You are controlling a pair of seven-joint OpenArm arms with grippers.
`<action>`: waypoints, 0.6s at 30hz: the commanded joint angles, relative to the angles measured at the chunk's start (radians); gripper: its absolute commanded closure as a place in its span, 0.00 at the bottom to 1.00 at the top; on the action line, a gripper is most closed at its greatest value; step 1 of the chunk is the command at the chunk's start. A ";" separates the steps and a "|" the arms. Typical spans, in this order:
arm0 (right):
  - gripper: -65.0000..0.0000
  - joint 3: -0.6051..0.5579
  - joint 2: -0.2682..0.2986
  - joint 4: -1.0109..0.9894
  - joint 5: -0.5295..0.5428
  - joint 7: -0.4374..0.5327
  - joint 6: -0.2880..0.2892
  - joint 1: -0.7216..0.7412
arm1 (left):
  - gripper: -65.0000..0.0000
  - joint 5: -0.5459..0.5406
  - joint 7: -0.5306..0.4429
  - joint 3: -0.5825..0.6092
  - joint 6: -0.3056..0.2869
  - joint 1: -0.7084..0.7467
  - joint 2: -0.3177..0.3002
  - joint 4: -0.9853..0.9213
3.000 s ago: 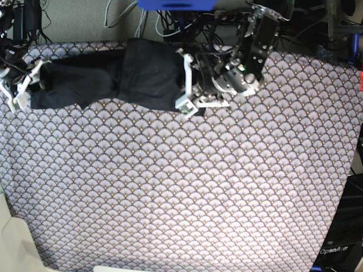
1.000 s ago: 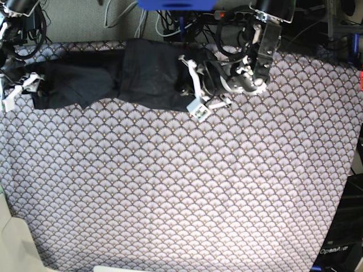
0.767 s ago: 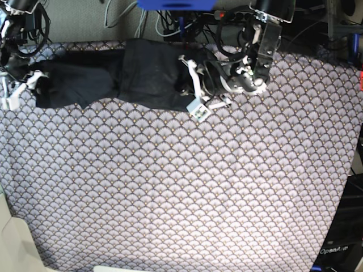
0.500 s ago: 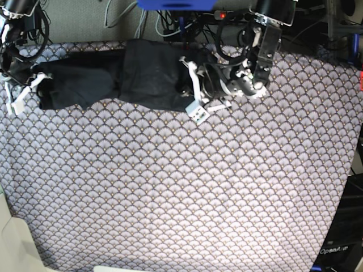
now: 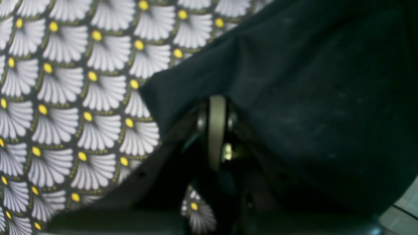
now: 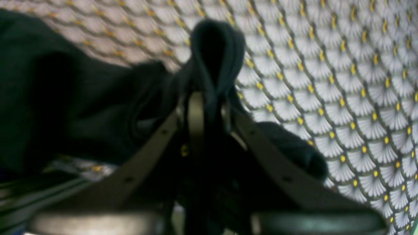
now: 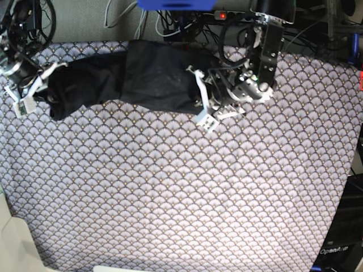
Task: Fold the T-shirt properly
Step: 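Grasp the other strip end with the right gripper, then fold the held end with the right gripper over toward the left gripper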
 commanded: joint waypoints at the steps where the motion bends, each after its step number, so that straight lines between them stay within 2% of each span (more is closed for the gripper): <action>1: 1.00 0.003 0.008 0.017 0.043 0.017 0.004 -0.010 | 1.00 -0.015 -0.014 -0.011 0.000 -0.010 0.001 0.015; 3: 1.00 0.001 0.006 0.017 0.094 0.007 0.004 -0.018 | 1.00 -0.015 -0.014 -0.033 0.000 -0.010 0.001 0.014; 8: 1.00 0.001 -0.004 0.022 0.215 -0.102 0.004 0.003 | 1.00 -0.015 -0.014 -0.107 0.000 -0.017 0.004 0.026; 11: 1.00 0.001 -0.044 0.022 0.276 -0.148 0.004 0.019 | 1.00 -0.015 -0.014 -0.153 0.000 -0.042 0.004 0.018; 15: 1.00 -0.048 -0.115 0.023 0.281 -0.233 0.004 0.069 | 1.00 -0.017 -0.014 -0.220 -0.001 -0.054 0.015 0.015; 18: 1.00 -0.123 -0.156 0.022 0.281 -0.247 0.004 0.083 | 1.00 -0.017 -0.014 -0.280 -0.003 -0.056 0.022 0.025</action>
